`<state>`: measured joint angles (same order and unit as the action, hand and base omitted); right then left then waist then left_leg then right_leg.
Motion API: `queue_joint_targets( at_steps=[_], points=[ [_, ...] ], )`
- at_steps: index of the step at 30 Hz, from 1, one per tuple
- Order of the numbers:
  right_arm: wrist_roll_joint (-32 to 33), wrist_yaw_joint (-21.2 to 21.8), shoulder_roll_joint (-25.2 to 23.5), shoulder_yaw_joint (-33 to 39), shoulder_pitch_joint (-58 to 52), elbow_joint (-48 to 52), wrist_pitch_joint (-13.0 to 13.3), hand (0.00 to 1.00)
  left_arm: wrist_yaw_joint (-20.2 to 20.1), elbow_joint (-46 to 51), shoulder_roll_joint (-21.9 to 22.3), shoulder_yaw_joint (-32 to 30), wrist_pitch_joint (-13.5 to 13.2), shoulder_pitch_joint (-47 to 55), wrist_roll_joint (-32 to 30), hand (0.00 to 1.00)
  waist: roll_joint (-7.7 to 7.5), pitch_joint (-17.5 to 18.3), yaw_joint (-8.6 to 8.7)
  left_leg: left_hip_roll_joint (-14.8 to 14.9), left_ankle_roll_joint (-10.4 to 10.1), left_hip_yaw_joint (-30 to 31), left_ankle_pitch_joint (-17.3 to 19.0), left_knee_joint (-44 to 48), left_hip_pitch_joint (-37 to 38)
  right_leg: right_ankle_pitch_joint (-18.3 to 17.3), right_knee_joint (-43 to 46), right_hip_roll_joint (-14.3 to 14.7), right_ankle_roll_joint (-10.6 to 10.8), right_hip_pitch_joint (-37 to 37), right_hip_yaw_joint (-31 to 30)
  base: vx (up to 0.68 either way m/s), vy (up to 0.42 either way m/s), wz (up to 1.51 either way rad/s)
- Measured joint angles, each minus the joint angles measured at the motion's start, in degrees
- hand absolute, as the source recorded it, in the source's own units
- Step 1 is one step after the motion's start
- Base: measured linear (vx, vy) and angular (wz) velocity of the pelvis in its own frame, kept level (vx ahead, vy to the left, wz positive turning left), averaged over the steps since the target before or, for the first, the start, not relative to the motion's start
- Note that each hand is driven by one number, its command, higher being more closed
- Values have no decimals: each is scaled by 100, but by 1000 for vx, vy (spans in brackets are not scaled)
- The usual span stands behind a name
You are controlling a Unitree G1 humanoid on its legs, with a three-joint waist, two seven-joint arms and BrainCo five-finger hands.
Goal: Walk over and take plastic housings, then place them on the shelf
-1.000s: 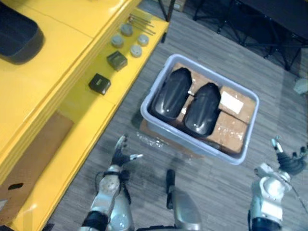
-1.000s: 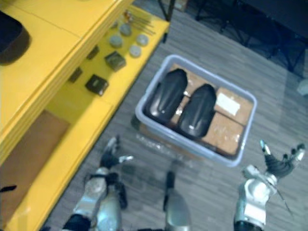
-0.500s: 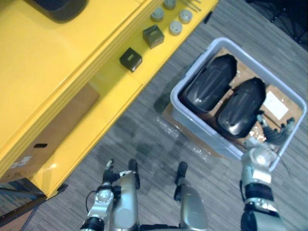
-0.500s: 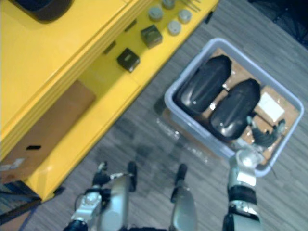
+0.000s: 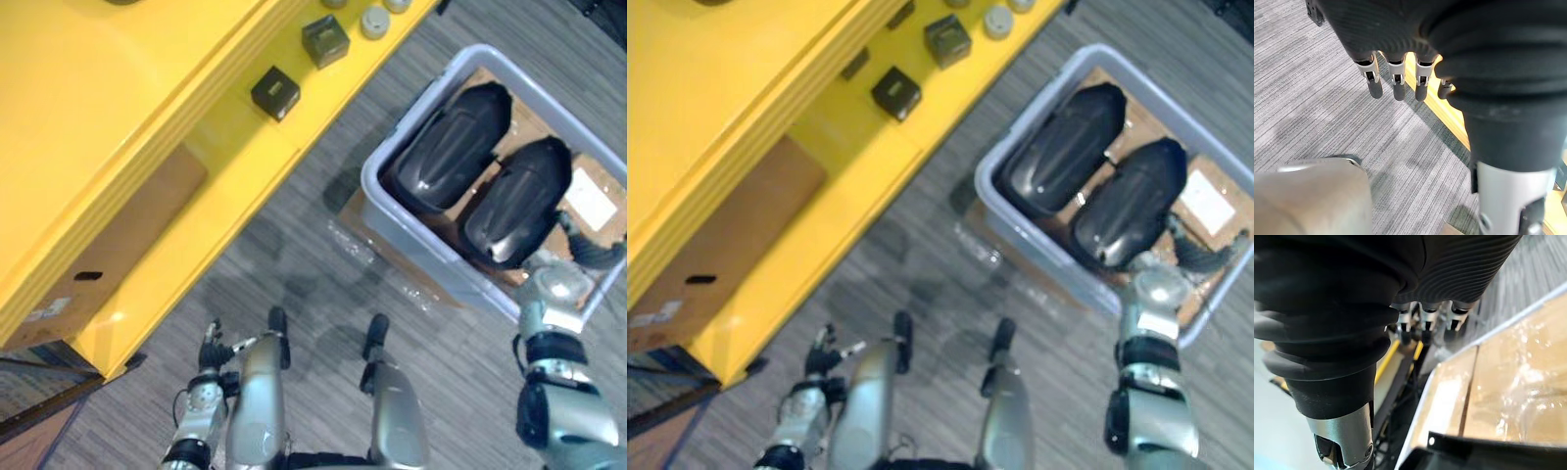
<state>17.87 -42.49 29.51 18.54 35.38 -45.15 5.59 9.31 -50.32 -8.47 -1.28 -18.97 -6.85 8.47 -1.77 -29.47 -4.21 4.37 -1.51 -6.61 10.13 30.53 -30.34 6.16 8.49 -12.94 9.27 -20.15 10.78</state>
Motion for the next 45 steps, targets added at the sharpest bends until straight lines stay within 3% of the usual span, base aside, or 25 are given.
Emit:
queue_joint_targets(
  at_steps=[4,10,15,21,26,27,33,39,43,45],
  points=[
    [146,5,40,-21,164,-331,-196,0,-57,32,5,178,-209,-7,-31,0,70,-27,4,7,1,-10,-2,22,-73,15,-4,15,-6,-84,-13,-29,-12,-3],
    [165,12,242,-23,447,-506,-174,0,-57,281,157,609,-284,-118,-260,0,147,-68,3,4,3,76,-2,112,-185,63,-21,33,-8,-170,-32,-12,-9,-2],
    [-48,127,250,-7,418,-263,235,0,-52,514,277,732,-333,-118,-256,0,151,-68,21,25,2,90,-2,103,-146,64,-12,46,-12,-143,-28,-31,-18,-1],
    [-927,125,170,80,-482,2138,762,0,-24,797,272,676,-203,117,-253,0,162,-74,37,-19,-28,23,-39,-291,492,30,-156,8,-42,383,-13,6,-3,0],
    [-1338,410,-658,223,-1490,4077,957,0,-38,1225,221,428,-87,605,-223,0,132,-62,50,-52,-130,7,-176,-862,1245,-27,-434,32,-58,1015,62,81,-24,3],
    [-1647,886,-1544,34,-2676,4685,983,0,-76,1309,214,-52,73,1383,-222,0,-343,812,170,19,-238,-13,-289,-1441,1869,-105,-674,129,-112,1538,302,48,-7,1],
    [-1637,911,-1642,-77,-2765,4672,984,0,-69,1330,226,-77,73,1473,-204,0,-437,899,128,-10,-249,105,-312,-1522,1902,-110,-687,138,-115,1612,363,2,0,6],
    [-1270,1315,-1878,-688,-3059,4402,993,0,103,1654,284,-492,134,2038,-164,0,-729,1212,-137,50,-282,35,-255,-1556,2177,-133,-710,230,-155,1844,321,12,3,0],
    [-934,1593,-1912,-735,-3212,4288,993,0,101,1868,236,-537,201,2155,-190,0,-671,1258,-126,442,-323,-296,390,-608,2185,-180,-678,487,-230,1965,7,-68,32,-66],
    [-768,1712,-1882,-600,-3537,4286,982,0,99,1873,243,-512,242,2108,-222,0,-525,1352,-45,843,-347,-698,840,39,2228,-189,-600,744,-248,1879,-484,-122,101,-116]
  ],
)
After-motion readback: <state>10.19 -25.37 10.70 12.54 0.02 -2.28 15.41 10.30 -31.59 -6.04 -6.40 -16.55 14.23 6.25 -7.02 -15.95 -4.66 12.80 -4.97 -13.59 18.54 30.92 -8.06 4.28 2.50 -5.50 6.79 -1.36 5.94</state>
